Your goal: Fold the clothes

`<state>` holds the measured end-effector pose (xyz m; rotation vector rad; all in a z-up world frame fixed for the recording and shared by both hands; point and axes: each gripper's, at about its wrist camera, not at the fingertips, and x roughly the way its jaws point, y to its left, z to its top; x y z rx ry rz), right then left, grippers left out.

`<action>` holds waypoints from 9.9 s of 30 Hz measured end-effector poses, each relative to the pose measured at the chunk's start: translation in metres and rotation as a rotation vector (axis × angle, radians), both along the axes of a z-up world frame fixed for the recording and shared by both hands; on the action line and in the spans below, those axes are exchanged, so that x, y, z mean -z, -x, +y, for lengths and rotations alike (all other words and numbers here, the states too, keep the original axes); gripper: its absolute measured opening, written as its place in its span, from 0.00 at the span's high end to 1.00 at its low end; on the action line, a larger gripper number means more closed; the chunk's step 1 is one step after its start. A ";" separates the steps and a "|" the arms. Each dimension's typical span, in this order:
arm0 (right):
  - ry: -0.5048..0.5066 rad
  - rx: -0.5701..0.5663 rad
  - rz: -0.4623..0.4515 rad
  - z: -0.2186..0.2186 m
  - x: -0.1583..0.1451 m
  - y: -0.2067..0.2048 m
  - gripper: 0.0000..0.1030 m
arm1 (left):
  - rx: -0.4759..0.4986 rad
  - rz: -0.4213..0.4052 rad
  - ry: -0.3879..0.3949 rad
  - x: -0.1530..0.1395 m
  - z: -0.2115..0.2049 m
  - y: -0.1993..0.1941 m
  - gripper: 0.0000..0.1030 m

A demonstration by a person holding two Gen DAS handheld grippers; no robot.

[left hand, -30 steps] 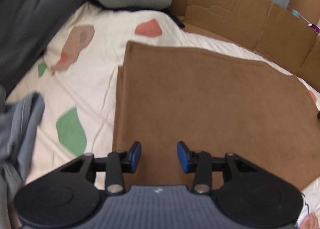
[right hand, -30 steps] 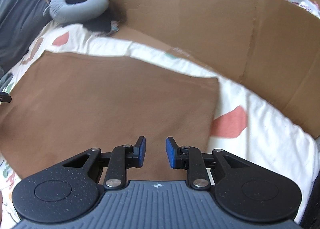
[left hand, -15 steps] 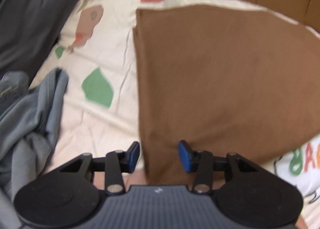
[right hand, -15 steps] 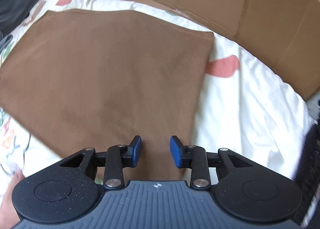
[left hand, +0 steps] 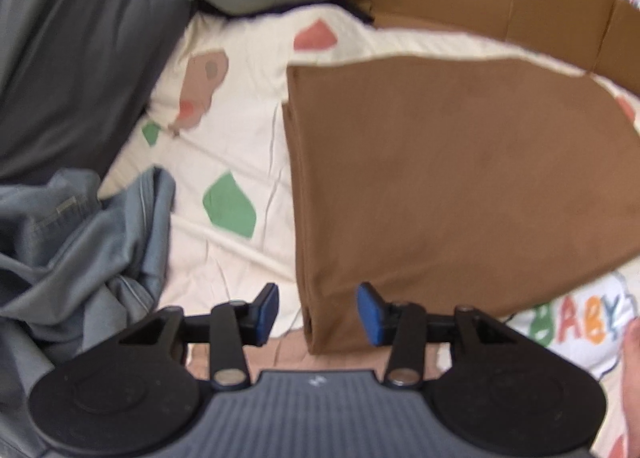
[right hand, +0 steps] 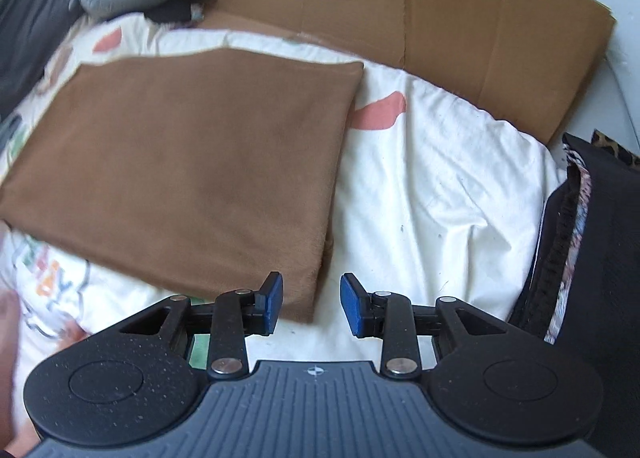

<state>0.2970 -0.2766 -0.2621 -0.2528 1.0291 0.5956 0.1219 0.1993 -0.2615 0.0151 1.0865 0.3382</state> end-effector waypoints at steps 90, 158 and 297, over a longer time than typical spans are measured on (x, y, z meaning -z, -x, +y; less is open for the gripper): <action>-0.069 -0.070 -0.027 0.113 0.056 0.076 0.64 | 0.126 -0.126 0.342 0.079 -0.134 -0.033 0.77; -0.030 -0.290 0.089 0.263 0.066 0.041 0.83 | -0.664 -0.548 0.834 0.105 0.078 0.090 0.92; -0.343 -0.151 0.081 0.281 -0.004 -0.060 0.61 | -0.433 -0.570 0.875 0.020 0.057 0.032 0.93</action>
